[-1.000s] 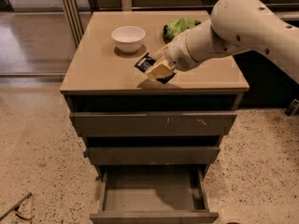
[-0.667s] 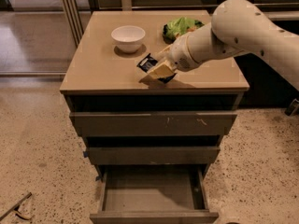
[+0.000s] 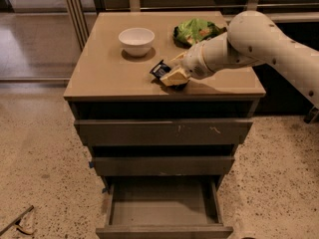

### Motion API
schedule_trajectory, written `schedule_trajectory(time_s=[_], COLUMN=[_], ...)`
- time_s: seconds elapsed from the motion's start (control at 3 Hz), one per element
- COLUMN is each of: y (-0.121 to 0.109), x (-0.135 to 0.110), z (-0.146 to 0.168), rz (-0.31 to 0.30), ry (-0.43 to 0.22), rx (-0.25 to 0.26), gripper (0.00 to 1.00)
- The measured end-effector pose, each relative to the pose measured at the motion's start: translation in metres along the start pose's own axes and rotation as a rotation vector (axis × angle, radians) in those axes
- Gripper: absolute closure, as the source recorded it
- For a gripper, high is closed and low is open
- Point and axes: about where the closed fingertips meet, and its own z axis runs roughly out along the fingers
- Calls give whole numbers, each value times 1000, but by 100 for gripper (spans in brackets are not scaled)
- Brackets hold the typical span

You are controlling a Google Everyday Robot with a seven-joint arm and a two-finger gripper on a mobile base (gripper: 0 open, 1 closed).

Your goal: Pick rxbar blueberry from bottom drawer and place on counter

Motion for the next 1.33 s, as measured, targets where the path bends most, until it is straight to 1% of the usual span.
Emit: schedule_trajectory(time_s=[0.33, 1.33], y=[-1, -1], x=[1, 1], z=[2, 2], rz=[0, 0], ry=[-3, -3], rx=[-2, -2], gripper=[86, 17])
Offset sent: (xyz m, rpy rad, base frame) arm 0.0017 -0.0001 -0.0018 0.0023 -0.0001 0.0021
